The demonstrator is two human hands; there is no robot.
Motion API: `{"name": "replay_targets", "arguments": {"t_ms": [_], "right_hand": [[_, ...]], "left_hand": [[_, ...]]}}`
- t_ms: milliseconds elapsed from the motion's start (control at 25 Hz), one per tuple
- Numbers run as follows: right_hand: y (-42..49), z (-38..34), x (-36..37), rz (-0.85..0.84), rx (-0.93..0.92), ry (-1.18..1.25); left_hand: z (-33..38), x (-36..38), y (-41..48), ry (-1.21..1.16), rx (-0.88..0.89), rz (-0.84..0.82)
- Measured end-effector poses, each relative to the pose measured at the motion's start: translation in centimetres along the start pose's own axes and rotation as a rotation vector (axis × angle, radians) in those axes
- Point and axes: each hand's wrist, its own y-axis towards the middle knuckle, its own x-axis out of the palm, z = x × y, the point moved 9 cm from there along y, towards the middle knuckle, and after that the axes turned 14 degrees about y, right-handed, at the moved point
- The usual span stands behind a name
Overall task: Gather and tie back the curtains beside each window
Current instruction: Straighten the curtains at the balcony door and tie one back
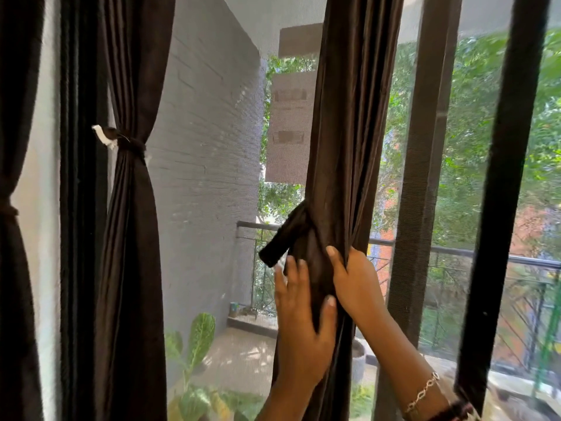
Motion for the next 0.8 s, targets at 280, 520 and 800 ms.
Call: {"name": "replay_targets", "arguments": {"t_ms": [280, 520, 800], "right_hand": [[-0.6, 0.1, -0.7, 0.009, 0.007, 0.024], [-0.6, -0.3, -0.8, 0.016, -0.004, -0.138], [-0.6, -0.2, -0.4, 0.014, 0.042, -0.343]], "left_hand": [[-2.8, 0.0, 6.1, -0.236, -0.216, -0.07], [-0.2, -1.4, 6.9, -0.511, -0.291, 0.085], [-1.0, 0.6, 5.9, -0.861, -0.568, -0.074]]}}
